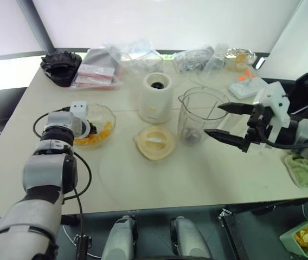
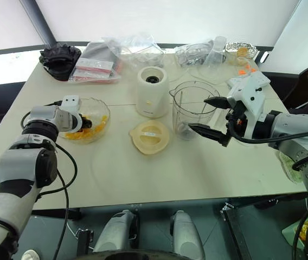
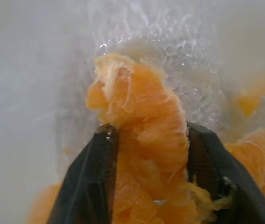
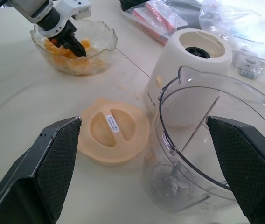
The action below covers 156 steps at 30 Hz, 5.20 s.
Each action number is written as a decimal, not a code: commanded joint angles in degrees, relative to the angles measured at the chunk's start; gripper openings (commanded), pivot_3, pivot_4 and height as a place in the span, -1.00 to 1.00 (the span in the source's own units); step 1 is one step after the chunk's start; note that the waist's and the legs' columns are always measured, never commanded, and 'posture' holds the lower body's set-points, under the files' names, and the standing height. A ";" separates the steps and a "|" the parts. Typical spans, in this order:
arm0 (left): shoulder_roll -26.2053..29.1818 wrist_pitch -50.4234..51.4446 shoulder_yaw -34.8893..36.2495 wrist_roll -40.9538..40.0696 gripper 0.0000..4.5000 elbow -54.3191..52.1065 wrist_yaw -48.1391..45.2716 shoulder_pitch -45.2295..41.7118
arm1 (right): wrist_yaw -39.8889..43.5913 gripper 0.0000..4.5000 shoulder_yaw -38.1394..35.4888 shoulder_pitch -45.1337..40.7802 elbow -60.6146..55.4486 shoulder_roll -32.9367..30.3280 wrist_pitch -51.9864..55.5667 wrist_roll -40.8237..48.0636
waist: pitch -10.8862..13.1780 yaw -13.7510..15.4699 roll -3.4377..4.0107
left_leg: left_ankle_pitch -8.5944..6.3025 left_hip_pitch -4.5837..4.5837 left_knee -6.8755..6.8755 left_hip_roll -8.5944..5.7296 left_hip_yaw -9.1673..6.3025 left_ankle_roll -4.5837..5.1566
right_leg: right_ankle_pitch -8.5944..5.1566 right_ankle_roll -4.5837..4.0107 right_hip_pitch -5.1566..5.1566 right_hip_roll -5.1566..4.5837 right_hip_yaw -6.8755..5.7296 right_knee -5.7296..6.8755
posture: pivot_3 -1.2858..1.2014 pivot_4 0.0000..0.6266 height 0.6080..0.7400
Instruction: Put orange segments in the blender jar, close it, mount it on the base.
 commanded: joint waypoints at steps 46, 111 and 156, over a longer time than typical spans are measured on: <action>-16.11 -3.40 20.12 -25.23 -0.98 -80.11 13.04 28.93 | 4.11 1.00 3.38 -6.10 3.20 0.14 -3.25 -3.65 | 0.05 -0.27 -0.09 | -0.01 -0.26 0.39 0.01 -0.10 0.02 | -0.10 -0.21 -0.02 -0.12 -0.04 0.00 | 0.03 -0.52 1.00; -7.25 -7.45 3.42 -17.06 -0.98 -63.40 -0.59 13.77 | 3.21 1.00 2.38 -4.41 1.55 0.60 -2.82 -4.06 | 0.08 -0.22 -0.13 | -0.02 -0.39 0.41 0.04 -0.13 0.03 | -0.11 -0.23 -0.08 -0.07 -0.10 -0.07 | 0.03 -0.52 1.00; -25.24 -35.71 -13.32 -5.90 -0.28 -3.10 -53.57 -21.72 | -28.78 1.00 -24.07 31.51 -31.93 9.85 4.79 11.80 | 0.11 0.96 -0.15 | -0.05 -0.62 0.41 0.06 -0.26 0.09 | -0.17 -0.25 -0.20 0.13 -0.07 -0.27 | 0.03 -0.52 1.00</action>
